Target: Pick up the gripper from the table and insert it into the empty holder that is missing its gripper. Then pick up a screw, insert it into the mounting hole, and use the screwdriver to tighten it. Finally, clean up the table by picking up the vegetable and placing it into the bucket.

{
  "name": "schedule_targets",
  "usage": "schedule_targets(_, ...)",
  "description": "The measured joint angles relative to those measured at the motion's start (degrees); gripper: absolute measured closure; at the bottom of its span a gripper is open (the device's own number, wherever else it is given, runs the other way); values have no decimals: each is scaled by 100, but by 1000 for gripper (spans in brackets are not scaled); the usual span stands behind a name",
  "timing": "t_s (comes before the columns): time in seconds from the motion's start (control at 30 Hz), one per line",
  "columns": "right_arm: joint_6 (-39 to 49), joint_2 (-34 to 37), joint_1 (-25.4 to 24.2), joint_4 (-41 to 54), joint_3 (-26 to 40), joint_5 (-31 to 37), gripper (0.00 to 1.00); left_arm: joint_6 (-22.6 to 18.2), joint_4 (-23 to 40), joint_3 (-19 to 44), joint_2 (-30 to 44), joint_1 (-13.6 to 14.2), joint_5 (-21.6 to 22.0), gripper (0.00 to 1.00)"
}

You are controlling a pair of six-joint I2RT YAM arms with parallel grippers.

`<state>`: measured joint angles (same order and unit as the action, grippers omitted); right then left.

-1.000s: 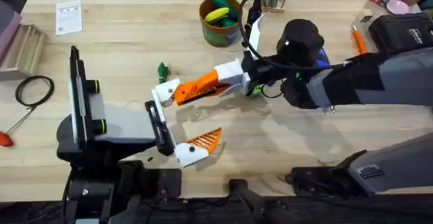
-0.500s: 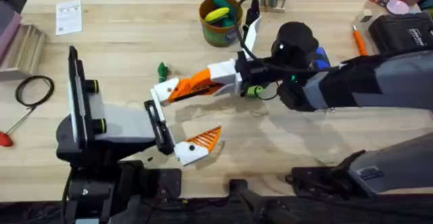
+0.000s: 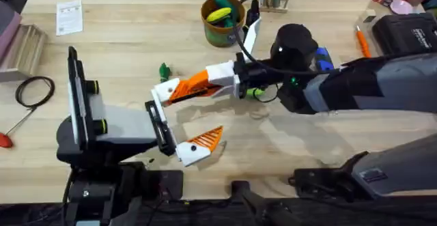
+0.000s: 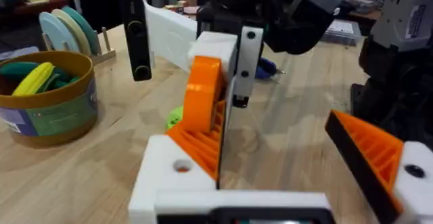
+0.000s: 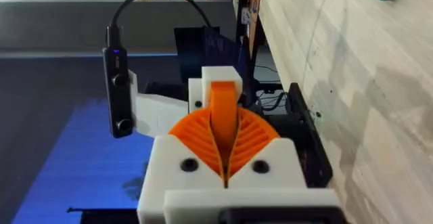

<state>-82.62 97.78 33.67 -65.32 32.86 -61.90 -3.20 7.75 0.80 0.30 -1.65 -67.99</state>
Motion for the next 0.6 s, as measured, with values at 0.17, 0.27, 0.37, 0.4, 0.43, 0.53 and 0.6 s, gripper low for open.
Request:
schedule_targets(0.17, -52, 1, 25, 157, 74, 14, 993, 20, -2, 0, 0, -8, 26, 15)
schedule_targets(0.27, -42, 0, 66, 435, 216, -8, 993, 24, -4, 0, 2, -22, 54, 15)
schedule_targets(0.37, 51, 0, 66, 686, 340, -97, 993, 30, -9, 0, 2, -31, 82, 15)
schedule_targets(0.4, 87, 0, 66, 728, 372, -113, 993, 28, -11, 0, 1, -36, 93, 15)
schedule_targets(0.43, 126, 0, 66, 755, 395, -122, 993, 22, -15, 0, 2, -41, 99, 15)
schedule_targets(0.53, 225, 2, 66, 809, 440, -158, 993, 15, -20, 0, 1, -44, 120, 15)
schedule_targets(0.6, 264, 25, 66, 835, 490, -182, 993, -3, -24, 0, 1, -44, 151, 15)
